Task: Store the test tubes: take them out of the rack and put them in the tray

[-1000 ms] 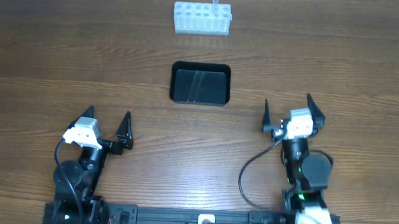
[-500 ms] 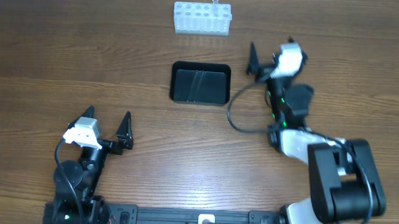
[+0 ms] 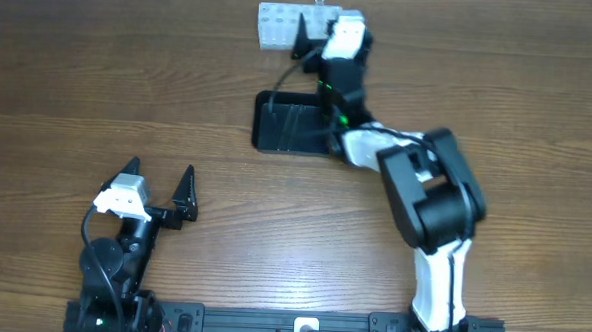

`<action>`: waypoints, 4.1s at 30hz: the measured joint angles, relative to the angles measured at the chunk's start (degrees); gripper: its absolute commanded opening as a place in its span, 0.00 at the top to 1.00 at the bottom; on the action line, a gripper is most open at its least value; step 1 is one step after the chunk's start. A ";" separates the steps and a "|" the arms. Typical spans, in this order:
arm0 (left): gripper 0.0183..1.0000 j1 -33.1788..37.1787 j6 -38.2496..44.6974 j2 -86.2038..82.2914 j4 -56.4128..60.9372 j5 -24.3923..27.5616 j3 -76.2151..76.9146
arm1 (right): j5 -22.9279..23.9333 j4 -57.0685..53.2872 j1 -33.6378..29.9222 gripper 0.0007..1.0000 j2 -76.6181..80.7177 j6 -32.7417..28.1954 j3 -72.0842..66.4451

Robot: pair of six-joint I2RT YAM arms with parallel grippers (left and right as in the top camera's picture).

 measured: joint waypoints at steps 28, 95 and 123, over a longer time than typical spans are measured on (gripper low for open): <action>0.00 0.00 0.00 0.00 0.00 0.00 0.00 | 11.78 -11.52 2.38 0.01 7.19 -0.11 13.44; 0.00 0.00 0.00 0.00 0.00 0.00 0.00 | 6.84 -15.67 1.22 0.37 12.35 -5.73 20.41; 0.00 0.00 0.00 0.00 0.00 0.00 0.00 | 8.59 -15.69 1.49 0.72 12.37 -7.58 20.41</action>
